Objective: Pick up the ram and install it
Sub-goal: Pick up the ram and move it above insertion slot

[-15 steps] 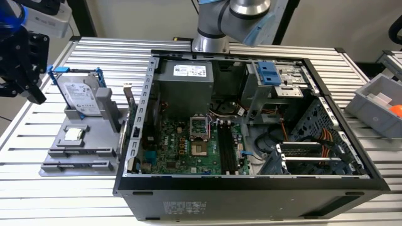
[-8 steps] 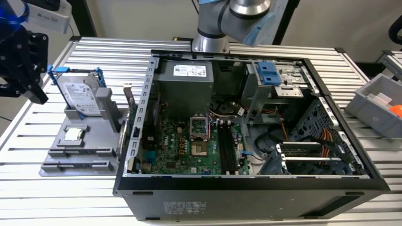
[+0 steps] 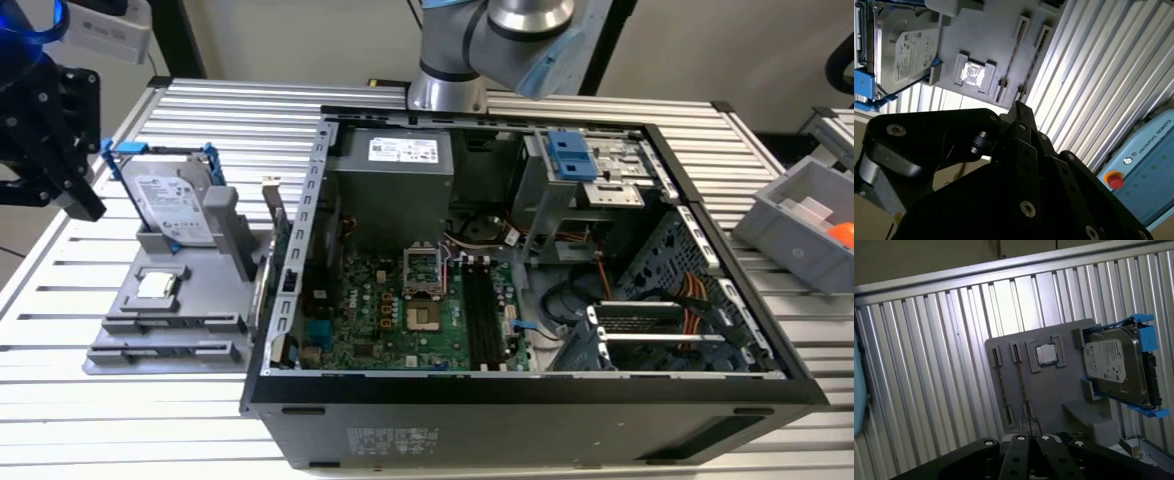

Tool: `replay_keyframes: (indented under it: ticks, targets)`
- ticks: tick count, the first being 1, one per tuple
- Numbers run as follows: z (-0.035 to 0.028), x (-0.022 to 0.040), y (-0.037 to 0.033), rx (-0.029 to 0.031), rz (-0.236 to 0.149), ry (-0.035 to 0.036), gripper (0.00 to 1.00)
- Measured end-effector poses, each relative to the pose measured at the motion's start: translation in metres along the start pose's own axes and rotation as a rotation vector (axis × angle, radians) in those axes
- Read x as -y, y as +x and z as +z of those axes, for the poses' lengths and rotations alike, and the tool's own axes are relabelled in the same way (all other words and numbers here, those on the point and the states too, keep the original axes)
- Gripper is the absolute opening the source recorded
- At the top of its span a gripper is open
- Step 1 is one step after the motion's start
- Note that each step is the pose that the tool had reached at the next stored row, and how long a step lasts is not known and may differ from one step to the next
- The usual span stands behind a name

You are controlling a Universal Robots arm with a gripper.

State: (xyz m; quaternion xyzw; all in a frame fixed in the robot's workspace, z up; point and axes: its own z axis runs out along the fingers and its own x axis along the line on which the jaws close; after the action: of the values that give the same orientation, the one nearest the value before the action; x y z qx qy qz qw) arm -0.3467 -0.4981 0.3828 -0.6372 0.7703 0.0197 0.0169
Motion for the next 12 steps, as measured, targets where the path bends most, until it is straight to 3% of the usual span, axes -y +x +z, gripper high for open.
replay_keyframes:
  ticks: [12]
  targets:
    - [0.0002,-0.0001,0.0000,0.0005,-0.120,0.0003,0.00]
